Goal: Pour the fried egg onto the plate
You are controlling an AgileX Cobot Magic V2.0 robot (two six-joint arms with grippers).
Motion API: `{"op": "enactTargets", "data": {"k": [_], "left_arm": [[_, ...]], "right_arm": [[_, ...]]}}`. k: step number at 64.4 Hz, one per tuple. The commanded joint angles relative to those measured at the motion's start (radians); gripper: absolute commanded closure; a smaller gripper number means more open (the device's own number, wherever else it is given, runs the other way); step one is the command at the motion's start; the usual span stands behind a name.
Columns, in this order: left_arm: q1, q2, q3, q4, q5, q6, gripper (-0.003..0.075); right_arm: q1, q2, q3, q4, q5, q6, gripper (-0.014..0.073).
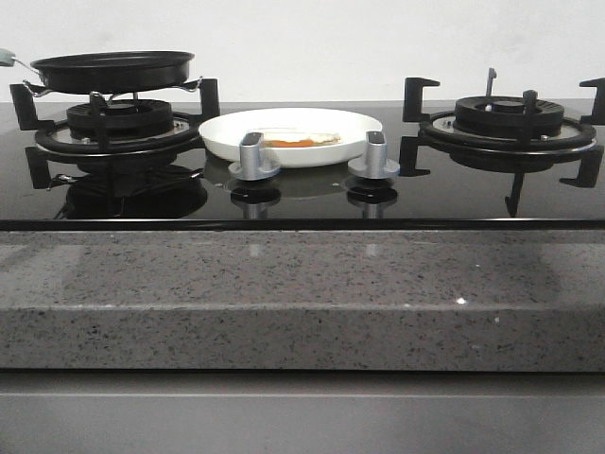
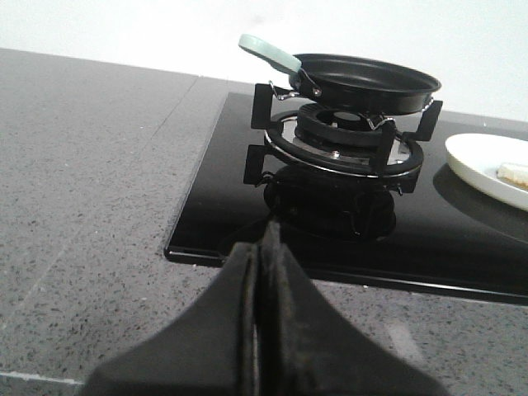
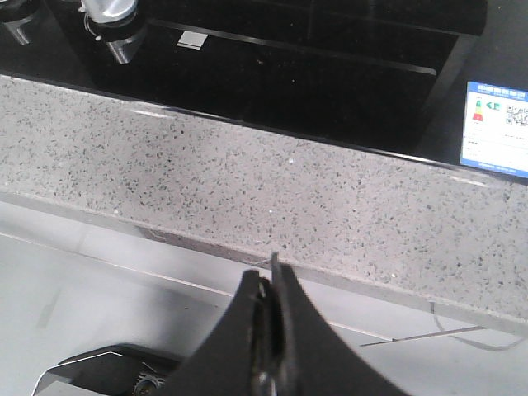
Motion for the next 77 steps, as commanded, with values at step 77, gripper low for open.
{"op": "enactTargets", "data": {"k": [77], "left_arm": [[0.000, -0.018, 0.021, 0.030, -0.196, -0.008, 0.0739]], "right_arm": [[-0.001, 0.006, -0.024, -0.015, -0.060, -0.008, 0.0660]]}}
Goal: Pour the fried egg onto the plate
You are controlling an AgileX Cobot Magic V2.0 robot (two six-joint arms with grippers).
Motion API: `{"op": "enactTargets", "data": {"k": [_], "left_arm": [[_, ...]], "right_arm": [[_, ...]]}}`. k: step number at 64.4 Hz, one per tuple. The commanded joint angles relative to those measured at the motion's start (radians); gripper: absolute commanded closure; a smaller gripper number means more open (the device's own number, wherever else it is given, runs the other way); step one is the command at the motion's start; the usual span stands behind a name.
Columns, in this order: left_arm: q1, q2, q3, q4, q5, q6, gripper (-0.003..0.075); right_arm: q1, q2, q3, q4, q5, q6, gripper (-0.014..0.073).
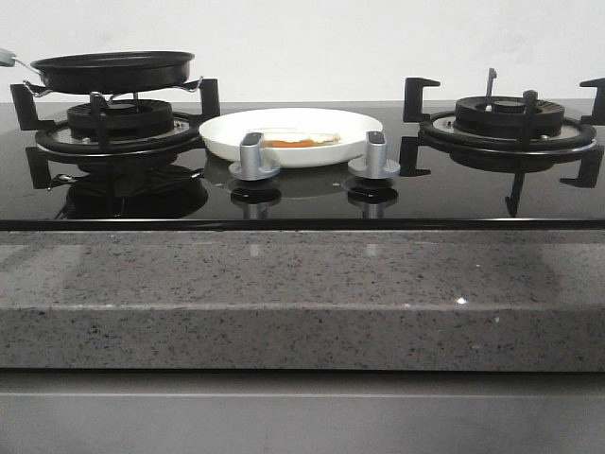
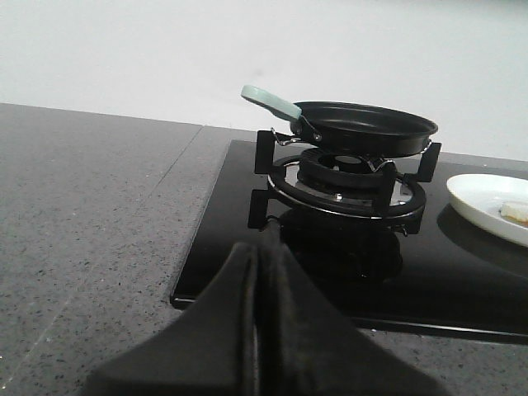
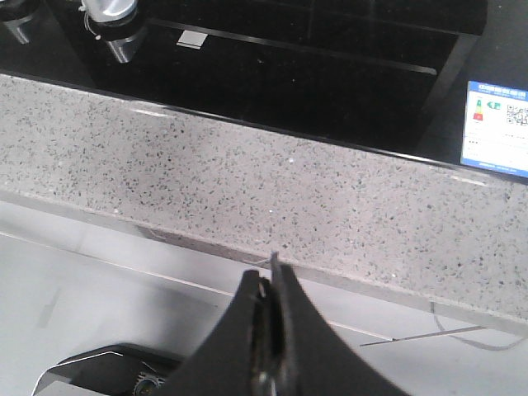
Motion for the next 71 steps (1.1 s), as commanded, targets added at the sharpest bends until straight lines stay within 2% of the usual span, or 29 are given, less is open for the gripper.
{"op": "enactTargets", "data": {"k": [1, 11, 18, 33, 44, 51, 58, 71], "left_arm": [[0.000, -0.018, 0.004, -0.001, -0.086, -0.006, 0.0739], [0.000, -0.018, 0.004, -0.001, -0.086, -0.006, 0.0739], [0.000, -0.018, 0.004, -0.001, -0.086, -0.006, 0.0739], [0.000, -0.018, 0.004, -0.001, -0.086, -0.006, 0.0739], [0.000, -0.018, 0.004, -0.001, -0.086, -0.006, 0.0739], [0.000, -0.018, 0.004, -0.001, -0.086, -0.006, 0.0739], [0.000, -0.018, 0.004, -0.001, -0.086, -0.006, 0.0739], [0.000, -0.018, 0.004, -0.001, -0.086, -0.006, 0.0739]], "right_arm": [[-0.001, 0.006, -0.026, -0.015, -0.060, -0.008, 0.0660], [-0.001, 0.006, -0.026, -0.015, -0.060, -0.008, 0.0660], [-0.001, -0.015, -0.014, -0.082, -0.060, -0.029, 0.0660], [-0.104, -0.176, 0.130, -0.162, -0.150, -0.031, 0.0660], [-0.183, -0.302, 0.293, -0.112, -0.488, -0.030, 0.0660], [-0.215, -0.362, 0.404, 0.046, -0.702, -0.028, 0.0660], [-0.241, -0.419, 0.518, 0.169, -0.847, -0.028, 0.0660], [-0.248, -0.515, 0.669, 0.166, -1.041, -0.028, 0.0660]]}}
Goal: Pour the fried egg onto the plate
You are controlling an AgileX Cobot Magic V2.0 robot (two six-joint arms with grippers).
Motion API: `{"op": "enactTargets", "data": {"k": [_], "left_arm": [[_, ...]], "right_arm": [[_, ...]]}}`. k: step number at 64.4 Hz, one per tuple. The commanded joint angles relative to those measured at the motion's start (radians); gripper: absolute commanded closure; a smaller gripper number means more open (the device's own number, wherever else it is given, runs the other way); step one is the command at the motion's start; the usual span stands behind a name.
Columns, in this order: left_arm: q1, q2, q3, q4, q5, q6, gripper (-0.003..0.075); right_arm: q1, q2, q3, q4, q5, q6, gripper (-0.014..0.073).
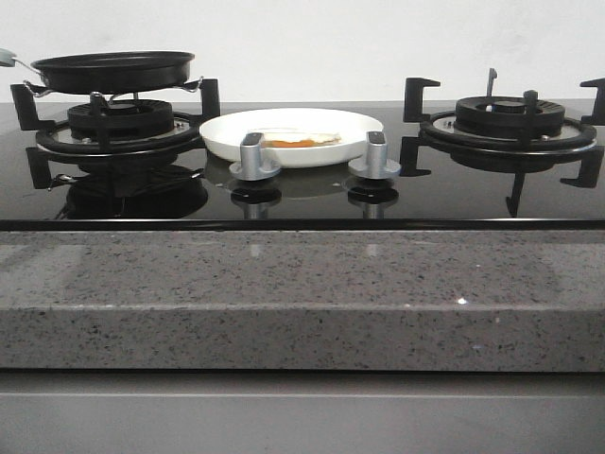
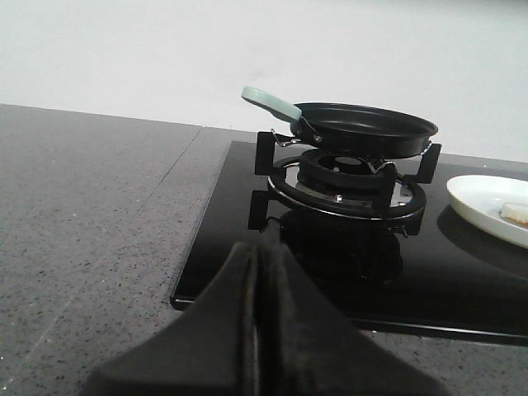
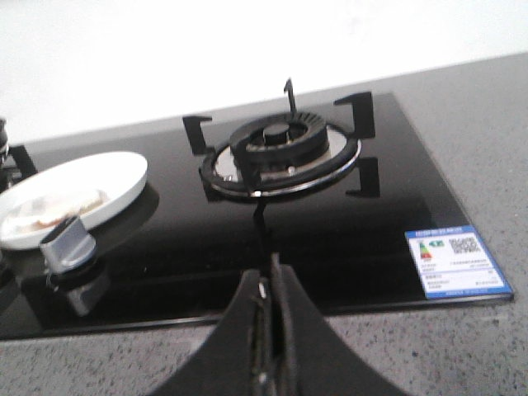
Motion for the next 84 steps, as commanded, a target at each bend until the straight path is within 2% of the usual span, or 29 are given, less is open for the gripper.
{"op": "enactTargets", "data": {"k": [1, 11, 26, 40, 73, 84], "left_arm": [[0.000, -0.018, 0.004, -0.001, -0.084, -0.006, 0.0739], [0.000, -0.018, 0.004, -0.001, -0.084, -0.006, 0.0739], [0.000, -0.018, 0.004, -0.001, -0.084, -0.006, 0.0739], [0.000, -0.018, 0.004, -0.001, -0.084, -0.006, 0.0739], [0.000, -0.018, 0.004, -0.001, -0.084, -0.006, 0.0739], [0.000, -0.018, 0.004, -0.001, -0.084, -0.006, 0.0739]], "right_arm": [[-0.006, -0.024, 0.027, 0.005, -0.179, -0.009, 0.0660], [-0.006, -0.052, 0.130, -0.049, -0.256, -0.010, 0.0660], [-0.008, -0.070, 0.129, -0.223, -0.222, -0.015, 0.0660], [-0.045, -0.070, 0.129, -0.213, -0.219, -0.014, 0.0660], [-0.036, -0.070, 0.129, -0.212, -0.215, -0.014, 0.0660], [-0.036, -0.070, 0.129, -0.131, -0.215, -0.053, 0.0660]]}}
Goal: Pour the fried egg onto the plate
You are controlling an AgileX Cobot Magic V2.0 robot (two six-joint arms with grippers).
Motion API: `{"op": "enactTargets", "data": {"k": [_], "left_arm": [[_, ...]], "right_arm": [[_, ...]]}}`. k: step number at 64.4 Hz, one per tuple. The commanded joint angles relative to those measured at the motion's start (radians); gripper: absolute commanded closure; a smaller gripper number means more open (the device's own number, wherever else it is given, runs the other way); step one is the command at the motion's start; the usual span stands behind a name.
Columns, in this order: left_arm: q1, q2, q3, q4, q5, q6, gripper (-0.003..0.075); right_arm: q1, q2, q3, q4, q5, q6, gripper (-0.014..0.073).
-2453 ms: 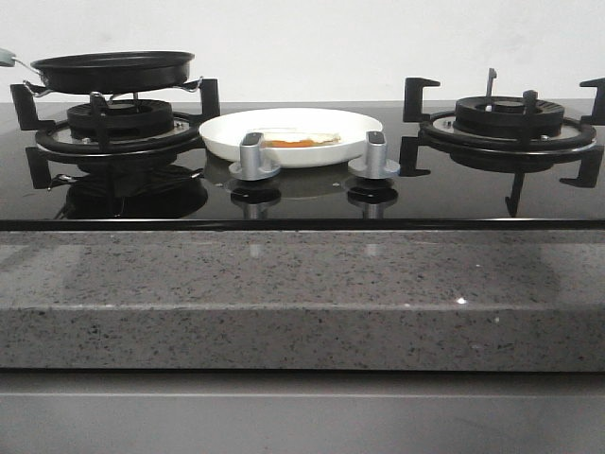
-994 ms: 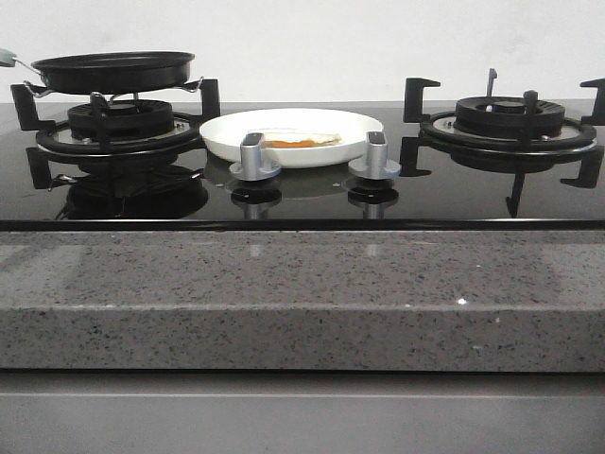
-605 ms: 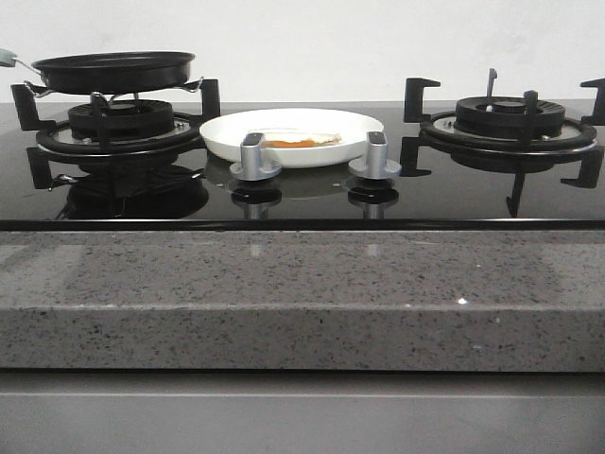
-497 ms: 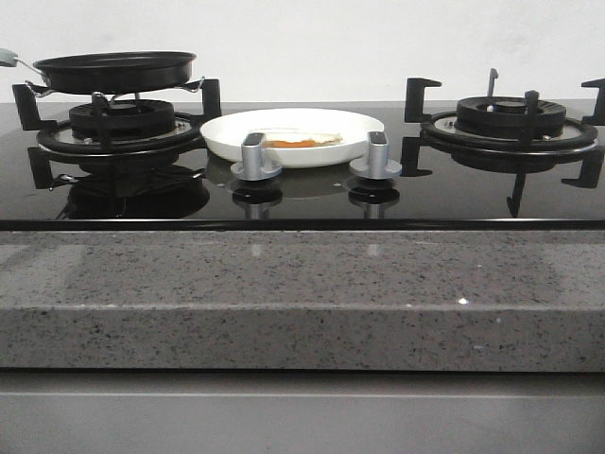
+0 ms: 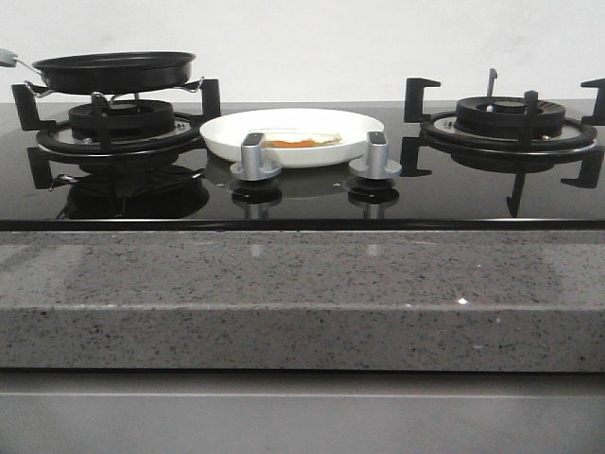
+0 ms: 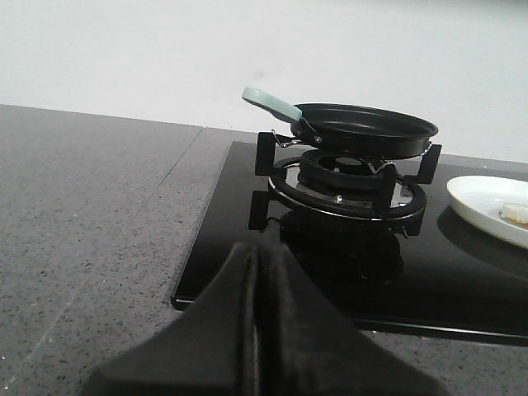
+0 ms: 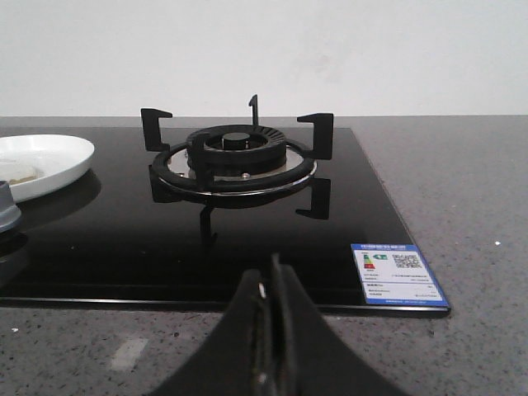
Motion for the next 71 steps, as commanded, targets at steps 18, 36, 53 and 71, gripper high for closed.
{"op": "enactTargets", "data": {"k": [18, 36, 53, 71], "left_arm": [[0.000, -0.018, 0.004, -0.001, -0.084, -0.006, 0.0739], [0.000, -0.018, 0.004, -0.001, -0.084, -0.006, 0.0739], [0.000, -0.018, 0.004, -0.001, -0.084, -0.006, 0.0739], [0.000, -0.018, 0.004, -0.001, -0.084, -0.006, 0.0739]], "right_arm": [[0.001, -0.020, -0.004, 0.107, -0.109, -0.112, 0.0660], [0.001, -0.020, -0.004, 0.108, -0.132, -0.112, 0.0660], [-0.001, -0.020, -0.004, 0.108, -0.131, -0.112, 0.0660], [-0.001, -0.020, -0.004, 0.108, -0.131, -0.112, 0.0660]]}}
